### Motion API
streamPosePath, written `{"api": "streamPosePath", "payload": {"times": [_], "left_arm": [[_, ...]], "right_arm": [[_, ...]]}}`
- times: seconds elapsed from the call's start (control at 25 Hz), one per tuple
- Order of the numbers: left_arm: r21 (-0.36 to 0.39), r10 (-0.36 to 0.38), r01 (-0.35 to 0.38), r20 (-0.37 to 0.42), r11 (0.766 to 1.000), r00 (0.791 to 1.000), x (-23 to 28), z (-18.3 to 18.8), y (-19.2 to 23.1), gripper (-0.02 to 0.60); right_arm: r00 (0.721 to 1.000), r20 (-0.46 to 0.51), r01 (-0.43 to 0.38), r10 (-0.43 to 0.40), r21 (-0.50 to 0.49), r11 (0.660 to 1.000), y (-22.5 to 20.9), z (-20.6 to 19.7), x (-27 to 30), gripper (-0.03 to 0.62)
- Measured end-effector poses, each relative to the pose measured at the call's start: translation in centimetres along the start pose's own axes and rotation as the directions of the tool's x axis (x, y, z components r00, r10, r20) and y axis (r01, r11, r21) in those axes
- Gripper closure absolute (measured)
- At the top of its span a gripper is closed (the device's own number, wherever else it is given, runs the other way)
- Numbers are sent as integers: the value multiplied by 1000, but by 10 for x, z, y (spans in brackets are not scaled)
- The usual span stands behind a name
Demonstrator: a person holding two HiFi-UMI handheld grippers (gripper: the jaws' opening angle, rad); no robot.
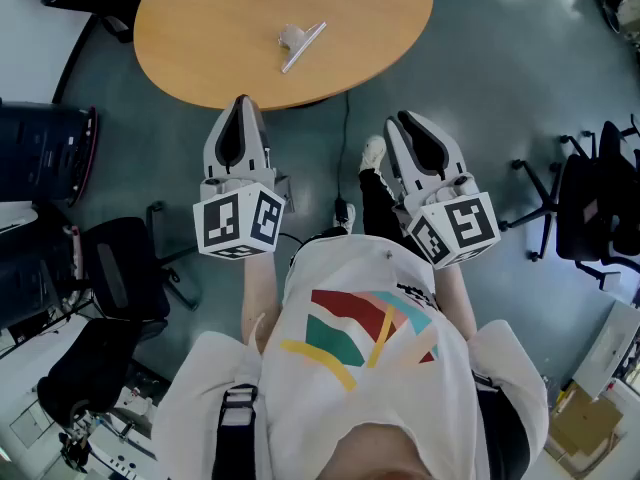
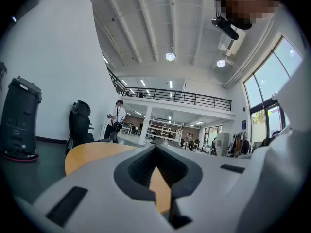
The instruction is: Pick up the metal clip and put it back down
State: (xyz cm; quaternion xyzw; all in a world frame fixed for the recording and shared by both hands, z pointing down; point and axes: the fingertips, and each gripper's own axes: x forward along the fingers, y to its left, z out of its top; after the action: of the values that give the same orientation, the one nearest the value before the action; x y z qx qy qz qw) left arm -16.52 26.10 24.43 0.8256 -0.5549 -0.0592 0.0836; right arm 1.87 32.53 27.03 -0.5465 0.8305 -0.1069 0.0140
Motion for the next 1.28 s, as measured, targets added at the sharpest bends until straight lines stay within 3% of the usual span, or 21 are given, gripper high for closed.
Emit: {"api": "streamPosePath", "payload": {"times": [0.16,0.32,0.48,0.64,0.92,1.12,1.2,1.28], "left_arm": [[0,-13,13,-1,1000,1000,38,1,-4,538],[49,12,-12,5,999,1000,88,3,-13,538],[66,69,-68,-17,996,997,164,1,-8,538],[75,118,-116,-22,990,993,238,-7,-13,538],[94,225,-221,-26,971,974,293,-26,2,538],[47,292,-289,-80,956,953,299,-41,54,538],[24,299,-298,-103,954,949,303,-47,82,538],[12,290,-291,-118,957,950,312,-51,101,538]], "right_arm": [[999,-14,-32,31,-24,999,-24,2,34,518],[998,-22,-61,61,-21,998,-72,10,82,468],[992,-59,-109,107,-21,994,-126,22,159,386],[977,-100,-194,188,-48,980,-176,24,230,368],[881,-257,-415,398,-13,910,-173,-22,322,368],[825,-399,-443,400,-18,896,-141,-73,367,367],[789,-486,-442,376,-24,897,-126,-104,385,281],[758,-553,-433,347,-28,901,-117,-131,399,275]]}}
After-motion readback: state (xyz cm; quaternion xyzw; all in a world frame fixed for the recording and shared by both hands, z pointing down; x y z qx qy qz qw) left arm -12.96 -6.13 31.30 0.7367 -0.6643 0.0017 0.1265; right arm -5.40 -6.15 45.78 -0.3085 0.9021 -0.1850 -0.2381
